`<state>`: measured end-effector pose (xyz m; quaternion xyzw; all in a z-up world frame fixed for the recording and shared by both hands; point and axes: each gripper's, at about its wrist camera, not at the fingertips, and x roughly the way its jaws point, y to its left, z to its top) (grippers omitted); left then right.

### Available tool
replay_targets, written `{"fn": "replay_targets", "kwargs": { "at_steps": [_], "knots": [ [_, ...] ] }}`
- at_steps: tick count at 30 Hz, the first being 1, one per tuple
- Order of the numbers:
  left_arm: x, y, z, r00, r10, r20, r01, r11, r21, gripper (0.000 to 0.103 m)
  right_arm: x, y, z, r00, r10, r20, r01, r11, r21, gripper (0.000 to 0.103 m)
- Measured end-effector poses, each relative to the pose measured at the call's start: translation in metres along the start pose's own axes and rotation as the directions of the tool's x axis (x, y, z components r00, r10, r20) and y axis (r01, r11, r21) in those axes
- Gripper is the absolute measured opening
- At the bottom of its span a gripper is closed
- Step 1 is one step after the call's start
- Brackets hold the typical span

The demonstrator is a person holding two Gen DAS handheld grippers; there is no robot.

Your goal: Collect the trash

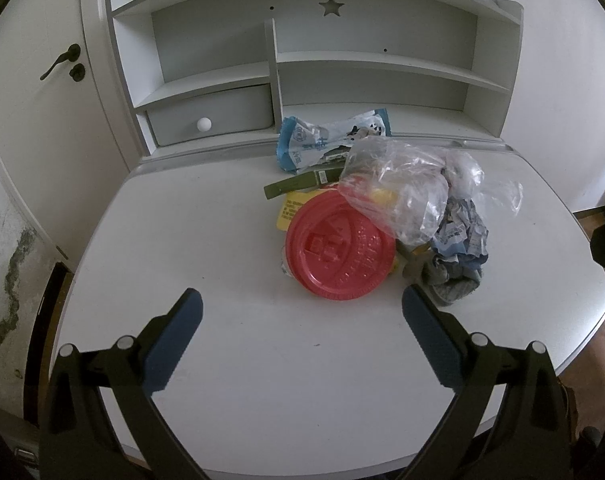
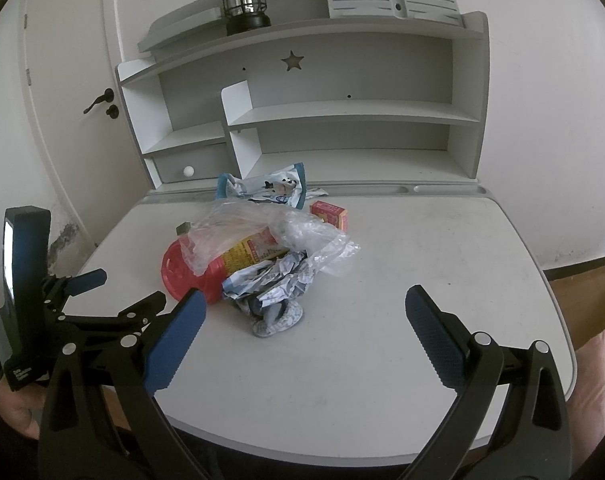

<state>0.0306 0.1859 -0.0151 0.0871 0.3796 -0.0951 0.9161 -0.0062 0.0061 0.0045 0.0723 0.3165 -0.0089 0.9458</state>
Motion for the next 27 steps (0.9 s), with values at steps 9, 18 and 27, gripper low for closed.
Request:
{"fn": "replay_targets", "kwargs": {
  "at_steps": [9, 18, 27],
  "knots": [
    [0.0009, -0.0001, -0.0002, 1.0, 0.002, -0.002, -0.002, 1.0, -0.002, 0.096, 0.0001, 0.0006, -0.0008, 1.0, -0.002, -0.001, 0.002, 1.0, -0.003, 0.097],
    [0.0, 0.0, -0.0005, 1.0, -0.001, -0.003, 0.001, 1.0, 0.005, 0.096, 0.0003, 0.003, -0.0029, 1.0, -0.002, -0.001, 0.002, 1.0, -0.003, 0.097],
    [0.0005, 0.0011, -0.0005, 1.0, 0.0, -0.005, 0.0, 1.0, 0.005, 0.096, 0.0004, 0.0074, -0.0036, 1.0, -0.003, -0.001, 0.003, 1.0, -0.01, 0.097]
  ]
}}
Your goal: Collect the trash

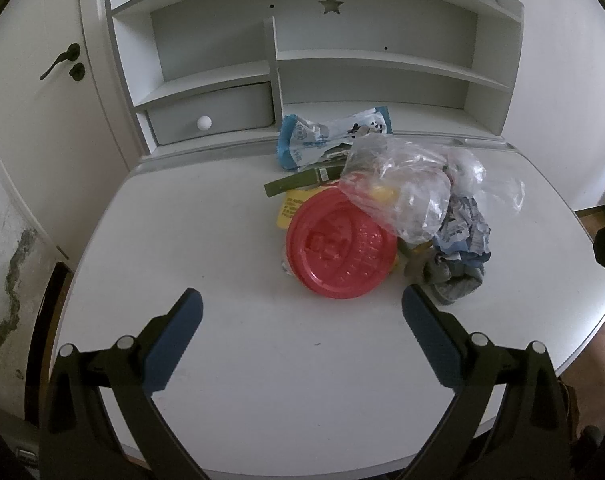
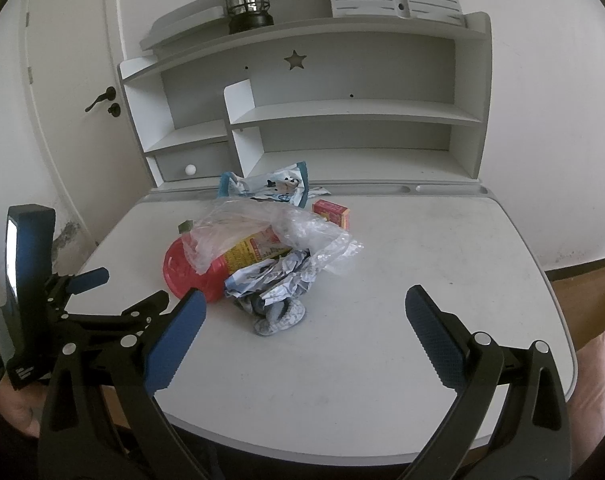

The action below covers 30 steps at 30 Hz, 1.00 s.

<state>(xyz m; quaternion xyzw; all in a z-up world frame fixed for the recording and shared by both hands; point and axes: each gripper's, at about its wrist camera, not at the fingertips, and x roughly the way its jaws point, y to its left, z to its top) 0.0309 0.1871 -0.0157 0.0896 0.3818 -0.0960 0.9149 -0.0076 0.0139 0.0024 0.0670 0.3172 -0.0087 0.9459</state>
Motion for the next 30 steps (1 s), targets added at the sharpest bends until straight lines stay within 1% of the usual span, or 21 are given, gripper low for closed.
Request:
{"fn": "replay_targets", "kwargs": {
  "at_steps": [4, 9, 12, 15, 17, 19, 21, 24, 27, 28, 29, 30],
  "knots": [
    [0.002, 0.001, 0.0, 1.0, 0.0, -0.003, 0.0, 1.0, 0.004, 0.096, 0.0, 0.001, -0.001, 1.0, 0.0, 0.0, 0.0, 1.0, 0.001, 0.097],
    [0.012, 0.002, -0.003, 1.0, -0.003, -0.026, 0.003, 1.0, 0.005, 0.096, 0.002, 0.002, -0.002, 1.0, 0.0, -0.005, 0.0, 1.0, -0.001, 0.097],
    [0.019, -0.001, -0.004, 0.999, -0.026, -0.044, 0.026, 1.0, 0.017, 0.096, 0.005, 0.0, -0.001, 1.0, 0.003, -0.014, -0.003, 1.0, 0.0, 0.097],
    [0.023, -0.008, -0.001, 0.998, -0.04, -0.038, 0.042, 0.998, 0.047, 0.096, 0.009, -0.002, -0.001, 1.0, 0.005, -0.022, -0.005, 1.0, 0.003, 0.097],
    [0.029, -0.015, 0.004, 0.999, -0.028, -0.023, 0.03, 0.996, 0.086, 0.096, 0.011, -0.005, -0.001, 1.0, 0.005, -0.027, -0.005, 1.0, 0.007, 0.097],
    [0.04, -0.019, 0.008, 1.0, -0.001, -0.025, 0.004, 0.994, 0.108, 0.096, 0.013, -0.01, -0.002, 0.999, 0.011, -0.034, -0.01, 1.0, 0.014, 0.097],
    [0.052, -0.021, 0.011, 0.999, -0.009, -0.044, 0.014, 0.994, 0.112, 0.096, 0.015, -0.013, -0.002, 0.999, 0.008, -0.038, -0.008, 1.0, 0.017, 0.097],
    [0.068, -0.022, 0.014, 0.998, 0.007, -0.069, 0.001, 0.994, 0.107, 0.096, 0.017, -0.016, -0.002, 0.999, 0.012, -0.041, -0.011, 1.0, 0.016, 0.097],
    [0.073, -0.02, 0.017, 0.997, -0.013, -0.073, 0.021, 0.995, 0.101, 0.096, 0.019, -0.015, -0.001, 0.999, 0.016, -0.051, -0.016, 1.0, -0.002, 0.097],
    [0.073, -0.02, 0.019, 0.998, -0.025, -0.065, 0.031, 0.994, 0.104, 0.092, 0.021, -0.015, 0.0, 0.998, 0.031, -0.056, -0.031, 0.999, -0.014, 0.097],
    [0.071, -0.019, 0.019, 0.997, -0.044, -0.057, 0.05, 0.993, 0.105, 0.079, 0.023, -0.013, 0.002, 0.997, 0.048, -0.063, -0.049, 0.998, -0.026, 0.097],
    [0.069, -0.016, 0.02, 0.997, -0.056, -0.055, 0.062, 0.993, 0.103, 0.077, 0.028, -0.01, 0.005, 0.995, 0.06, -0.077, -0.064, 0.997, -0.05, 0.097]
  ]
}}
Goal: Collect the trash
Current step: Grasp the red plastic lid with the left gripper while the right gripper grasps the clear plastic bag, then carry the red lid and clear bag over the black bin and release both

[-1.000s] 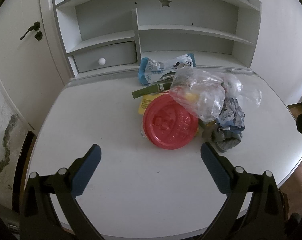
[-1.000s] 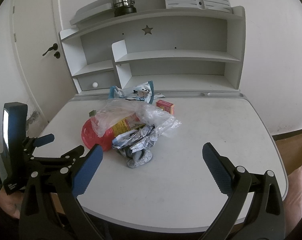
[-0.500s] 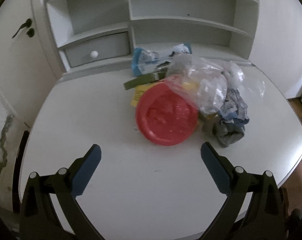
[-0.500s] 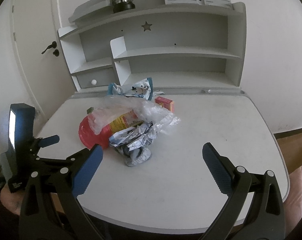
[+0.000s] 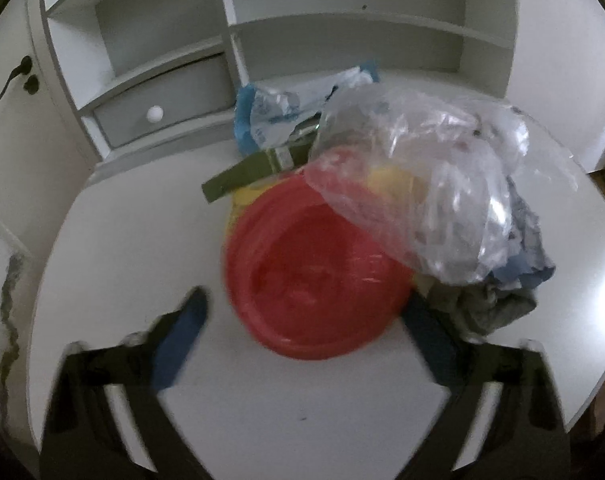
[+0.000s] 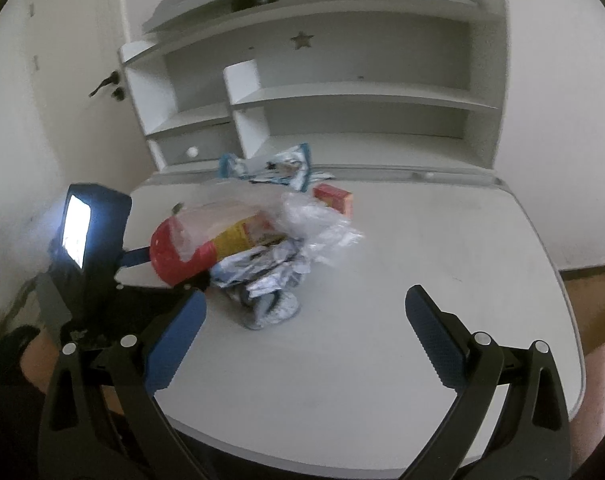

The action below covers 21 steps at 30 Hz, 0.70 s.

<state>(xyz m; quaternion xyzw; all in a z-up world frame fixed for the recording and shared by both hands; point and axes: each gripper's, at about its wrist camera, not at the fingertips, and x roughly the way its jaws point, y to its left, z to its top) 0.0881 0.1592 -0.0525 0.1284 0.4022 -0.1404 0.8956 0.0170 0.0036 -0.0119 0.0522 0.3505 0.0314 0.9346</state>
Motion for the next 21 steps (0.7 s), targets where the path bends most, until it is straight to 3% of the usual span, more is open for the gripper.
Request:
{"fn": "replay_targets", "kwargs": {
  "at_steps": [7, 13, 14, 16, 19, 21],
  "knots": [
    [-0.022, 0.032, -0.003, 0.998, -0.06, 0.002, 0.06, 0.998, -0.02, 0.075, 0.049, 0.023, 0.039, 0.993, 0.036, -0.116, -0.061, 0.974, -0.218, 0.097],
    [-0.034, 0.055, -0.002, 0.997, -0.08, 0.022, 0.081, 0.996, -0.034, 0.075, 0.103, 0.02, 0.066, 0.978, -0.006, -0.21, -0.06, 0.95, -0.308, 0.096],
    [-0.034, 0.057, -0.002, 0.997, -0.081, 0.02, 0.082, 0.996, -0.041, 0.075, 0.109, 0.018, 0.067, 0.975, -0.015, -0.22, -0.055, 0.949, -0.31, 0.092],
    [-0.034, 0.062, -0.004, 0.996, -0.083, 0.017, 0.084, 0.995, -0.054, 0.075, 0.118, 0.015, 0.069, 0.971, -0.013, -0.238, -0.061, 0.952, -0.3, 0.049],
    [-0.036, 0.068, -0.003, 0.997, -0.075, 0.022, 0.076, 0.995, -0.066, 0.075, 0.121, 0.011, 0.068, 0.965, 0.017, -0.261, -0.088, 0.96, -0.265, 0.036],
    [-0.041, 0.069, -0.001, 0.997, -0.069, 0.034, 0.071, 0.995, -0.069, 0.075, 0.11, 0.012, 0.068, 0.975, 0.025, -0.219, -0.083, 0.962, -0.261, 0.032]
  ]
}}
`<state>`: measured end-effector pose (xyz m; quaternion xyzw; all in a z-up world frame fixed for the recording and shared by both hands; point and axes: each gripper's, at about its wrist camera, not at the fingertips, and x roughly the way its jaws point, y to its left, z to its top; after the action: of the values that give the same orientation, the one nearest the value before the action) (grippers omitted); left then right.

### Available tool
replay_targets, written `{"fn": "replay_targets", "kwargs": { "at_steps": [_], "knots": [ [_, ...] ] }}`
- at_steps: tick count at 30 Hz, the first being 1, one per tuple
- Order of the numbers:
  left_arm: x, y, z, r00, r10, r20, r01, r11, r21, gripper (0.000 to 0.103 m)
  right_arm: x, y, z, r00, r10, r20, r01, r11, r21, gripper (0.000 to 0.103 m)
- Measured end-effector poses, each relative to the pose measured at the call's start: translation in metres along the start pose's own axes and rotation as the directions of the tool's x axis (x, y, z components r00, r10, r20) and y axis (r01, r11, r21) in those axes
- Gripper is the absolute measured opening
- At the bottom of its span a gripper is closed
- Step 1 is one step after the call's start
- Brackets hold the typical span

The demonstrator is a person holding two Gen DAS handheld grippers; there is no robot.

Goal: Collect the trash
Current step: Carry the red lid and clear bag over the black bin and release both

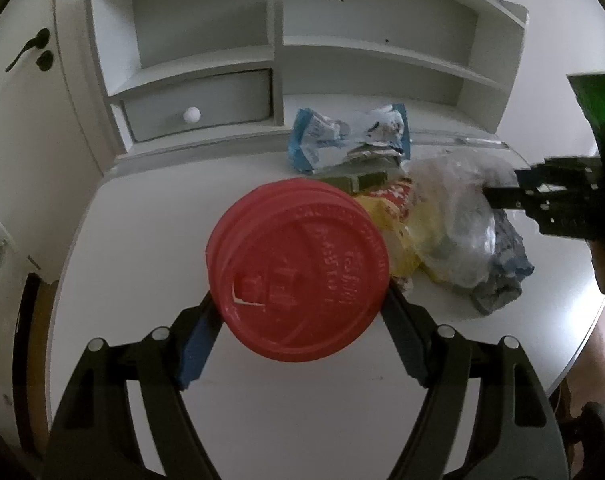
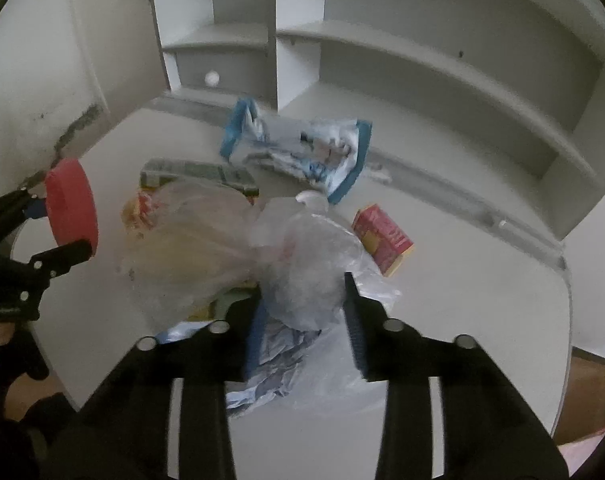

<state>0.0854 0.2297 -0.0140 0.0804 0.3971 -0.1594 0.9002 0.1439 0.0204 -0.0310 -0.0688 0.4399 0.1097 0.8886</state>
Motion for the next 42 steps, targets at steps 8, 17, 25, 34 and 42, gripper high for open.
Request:
{"fn": "replay_targets", "kwargs": {
  "at_steps": [8, 17, 25, 34, 42],
  "knots": [
    [-0.029, -0.061, 0.029, 0.991, -0.102, 0.087, 0.095, 0.992, 0.082, 0.075, -0.117, -0.06, -0.053, 0.96, -0.048, 0.276, -0.042, 0.95, 0.31, 0.03],
    [-0.027, -0.278, 0.032, 0.862, -0.507, 0.004, 0.472, 0.807, 0.355, 0.075, -0.242, -0.169, -0.29, 0.857, -0.508, 0.09, 0.248, 0.559, 0.791, 0.03],
    [-0.008, -0.515, -0.08, 0.578, -0.694, -0.429, 0.799, 0.373, 0.471, 0.075, -0.303, -0.207, -0.519, 0.758, -0.566, -0.324, 0.391, -0.003, 0.92, 0.031],
    [0.089, -0.651, -0.214, 0.541, -0.477, -0.693, 0.84, 0.269, 0.471, 0.075, -0.216, -0.238, -0.674, 0.872, -0.289, -0.395, 0.325, -0.261, 0.909, 0.032],
    [0.138, -0.677, -0.25, 0.572, -0.402, -0.715, 0.82, 0.289, 0.494, 0.076, -0.145, -0.255, -0.724, 0.927, -0.141, -0.346, 0.285, -0.333, 0.899, 0.036]
  ]
}}
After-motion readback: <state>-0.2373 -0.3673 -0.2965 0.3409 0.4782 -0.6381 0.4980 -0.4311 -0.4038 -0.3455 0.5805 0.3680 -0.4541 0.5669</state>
